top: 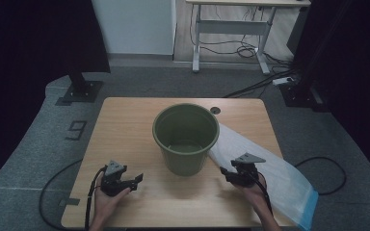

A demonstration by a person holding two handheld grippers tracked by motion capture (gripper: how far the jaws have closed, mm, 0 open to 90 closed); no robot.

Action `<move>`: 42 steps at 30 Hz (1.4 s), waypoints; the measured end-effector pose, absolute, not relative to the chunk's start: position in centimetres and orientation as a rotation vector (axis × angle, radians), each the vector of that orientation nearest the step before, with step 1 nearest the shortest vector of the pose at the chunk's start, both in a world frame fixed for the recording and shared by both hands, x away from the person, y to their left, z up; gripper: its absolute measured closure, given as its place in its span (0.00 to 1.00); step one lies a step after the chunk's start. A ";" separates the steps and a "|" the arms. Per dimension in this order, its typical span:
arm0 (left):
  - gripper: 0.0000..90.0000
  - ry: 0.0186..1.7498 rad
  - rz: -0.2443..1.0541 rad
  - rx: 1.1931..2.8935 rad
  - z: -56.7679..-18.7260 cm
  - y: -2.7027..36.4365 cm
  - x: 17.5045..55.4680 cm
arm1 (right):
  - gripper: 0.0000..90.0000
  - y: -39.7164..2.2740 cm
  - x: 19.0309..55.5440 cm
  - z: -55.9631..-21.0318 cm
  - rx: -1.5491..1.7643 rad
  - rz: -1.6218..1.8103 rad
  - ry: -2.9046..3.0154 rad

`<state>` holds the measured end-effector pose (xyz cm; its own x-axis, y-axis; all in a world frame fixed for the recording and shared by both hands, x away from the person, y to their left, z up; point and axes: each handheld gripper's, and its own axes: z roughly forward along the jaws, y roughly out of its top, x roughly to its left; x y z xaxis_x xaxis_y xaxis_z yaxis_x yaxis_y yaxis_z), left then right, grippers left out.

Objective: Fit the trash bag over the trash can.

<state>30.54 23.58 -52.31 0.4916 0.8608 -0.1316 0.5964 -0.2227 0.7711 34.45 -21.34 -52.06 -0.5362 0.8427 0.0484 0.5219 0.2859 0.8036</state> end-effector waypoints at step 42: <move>0.21 1.253 0.509 1.872 -51.9 25.2 30.1 | 0.98 -21.9 38.8 -50.6 1.237 1.232 1.984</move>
<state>30.08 25.18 -51.87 0.4259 0.8989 -0.1026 0.5732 -0.1804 0.7993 38.80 -21.89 -50.55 -0.4664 0.8832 0.0502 0.4367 0.1806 0.8813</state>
